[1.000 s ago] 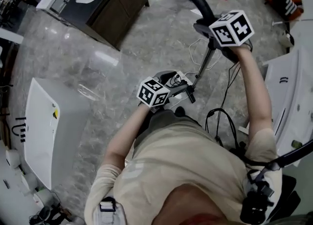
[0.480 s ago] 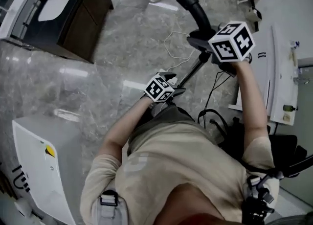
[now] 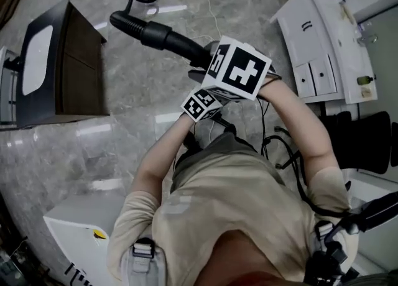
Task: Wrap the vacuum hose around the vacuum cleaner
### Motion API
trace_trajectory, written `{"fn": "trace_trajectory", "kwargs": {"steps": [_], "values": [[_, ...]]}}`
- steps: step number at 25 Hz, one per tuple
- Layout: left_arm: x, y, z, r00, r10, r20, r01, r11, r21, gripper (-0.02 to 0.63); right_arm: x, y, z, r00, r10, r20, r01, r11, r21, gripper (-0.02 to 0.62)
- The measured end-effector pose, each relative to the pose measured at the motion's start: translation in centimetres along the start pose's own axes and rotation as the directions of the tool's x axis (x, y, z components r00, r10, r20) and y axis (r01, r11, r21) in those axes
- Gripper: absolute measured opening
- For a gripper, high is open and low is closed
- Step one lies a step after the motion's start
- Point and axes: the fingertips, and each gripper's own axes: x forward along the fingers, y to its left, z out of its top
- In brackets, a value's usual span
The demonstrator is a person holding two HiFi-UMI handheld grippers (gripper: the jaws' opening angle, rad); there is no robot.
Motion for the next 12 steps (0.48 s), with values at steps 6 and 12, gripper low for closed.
{"fn": "trace_trajectory", "kwargs": {"steps": [6,12], "values": [[3.6,0.6,3.6,1.0,0.007,-0.005,-0.007,1.0,-0.016,0.124,-3.0,-4.9,0.2,0.967,-0.089,0.237,0.088,0.996,0.018,0.067],[10.9,2.1,8.7,0.995,0.081,0.054,-0.078,0.995,-0.066,0.114,-10.5,-11.9,-6.6,0.818,-0.242,0.522,0.167,0.968,0.187,0.284]]}}
